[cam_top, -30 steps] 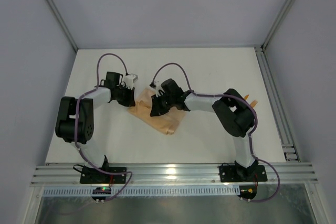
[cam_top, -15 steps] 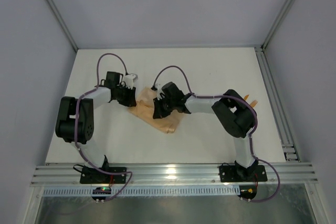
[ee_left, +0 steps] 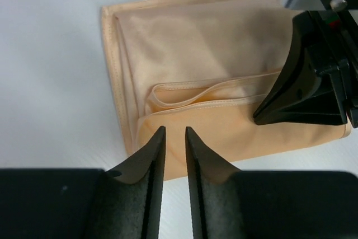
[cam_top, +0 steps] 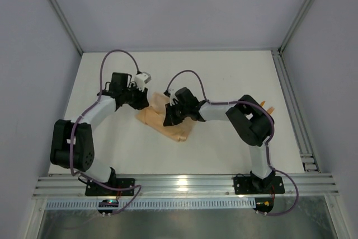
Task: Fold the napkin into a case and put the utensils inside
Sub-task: Fold the lower triangle-folded napkin at the center of the board, then smooth out the 2/3-rectangle-folded napkin at the center of the board.
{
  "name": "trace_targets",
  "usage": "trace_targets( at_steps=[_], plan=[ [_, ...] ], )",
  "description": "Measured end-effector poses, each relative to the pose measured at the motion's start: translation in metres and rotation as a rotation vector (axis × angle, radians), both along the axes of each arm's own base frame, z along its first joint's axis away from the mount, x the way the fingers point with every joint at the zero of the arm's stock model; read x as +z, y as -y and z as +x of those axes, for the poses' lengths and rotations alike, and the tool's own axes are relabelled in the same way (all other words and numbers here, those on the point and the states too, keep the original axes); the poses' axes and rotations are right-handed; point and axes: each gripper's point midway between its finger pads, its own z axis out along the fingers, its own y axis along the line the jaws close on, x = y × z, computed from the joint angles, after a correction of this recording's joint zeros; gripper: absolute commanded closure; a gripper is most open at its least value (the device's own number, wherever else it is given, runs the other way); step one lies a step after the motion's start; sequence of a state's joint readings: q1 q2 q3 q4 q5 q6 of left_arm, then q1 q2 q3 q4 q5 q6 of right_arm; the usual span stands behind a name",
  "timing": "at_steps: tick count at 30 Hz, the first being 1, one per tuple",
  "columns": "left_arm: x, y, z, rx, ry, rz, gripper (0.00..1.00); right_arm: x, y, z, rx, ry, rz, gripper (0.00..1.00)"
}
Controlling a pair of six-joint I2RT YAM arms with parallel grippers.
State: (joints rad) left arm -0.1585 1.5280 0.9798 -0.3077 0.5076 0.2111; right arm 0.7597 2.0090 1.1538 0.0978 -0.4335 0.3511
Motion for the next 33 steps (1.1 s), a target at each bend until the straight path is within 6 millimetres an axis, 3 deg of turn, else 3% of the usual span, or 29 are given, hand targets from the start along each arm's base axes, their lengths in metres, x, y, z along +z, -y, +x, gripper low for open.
trace_targets(
  at_steps=[5, 10, 12, 15, 18, 20, 22, 25, 29, 33],
  plan=[
    [-0.032, 0.026, -0.016, -0.099, -0.070, 0.050, 0.83, 0.001, 0.001, 0.000, -0.010, -0.022, 0.018, 0.90],
    [-0.072, 0.021, -0.023, -0.086, -0.178, 0.115, 0.81, 0.001, 0.001, 0.000, -0.012, -0.032, 0.023, 0.87],
    [-0.077, 0.021, -0.021, -0.080, -0.188, 0.126, 0.82, 0.002, 0.001, 0.000, -0.012, -0.035, 0.026, 0.82],
    [-0.077, 0.022, -0.011, -0.068, -0.173, 0.148, 0.81, 0.007, 0.003, 0.001, -0.017, -0.024, 0.030, 0.64],
    [-0.077, 0.023, -0.008, -0.059, -0.169, 0.154, 0.81, 0.029, 0.009, 0.007, -0.035, 0.022, 0.040, 0.46],
    [-0.077, 0.023, -0.008, -0.055, -0.171, 0.153, 0.81, 0.052, 0.015, 0.019, -0.063, 0.076, 0.063, 0.34],
    [-0.077, 0.024, -0.008, -0.052, -0.172, 0.153, 0.81, 0.072, 0.027, 0.037, -0.107, 0.123, 0.076, 0.34],
    [-0.077, 0.024, -0.008, -0.051, -0.172, 0.152, 0.81, 0.089, 0.052, 0.082, -0.209, 0.169, 0.065, 0.34],
    [-0.077, 0.024, -0.007, -0.051, -0.170, 0.152, 0.80, 0.068, 0.084, 0.127, -0.305, 0.154, -0.006, 0.34],
    [-0.077, 0.024, -0.007, -0.051, -0.169, 0.153, 0.80, 0.023, 0.084, 0.128, -0.274, 0.057, -0.077, 0.35]
  ],
)
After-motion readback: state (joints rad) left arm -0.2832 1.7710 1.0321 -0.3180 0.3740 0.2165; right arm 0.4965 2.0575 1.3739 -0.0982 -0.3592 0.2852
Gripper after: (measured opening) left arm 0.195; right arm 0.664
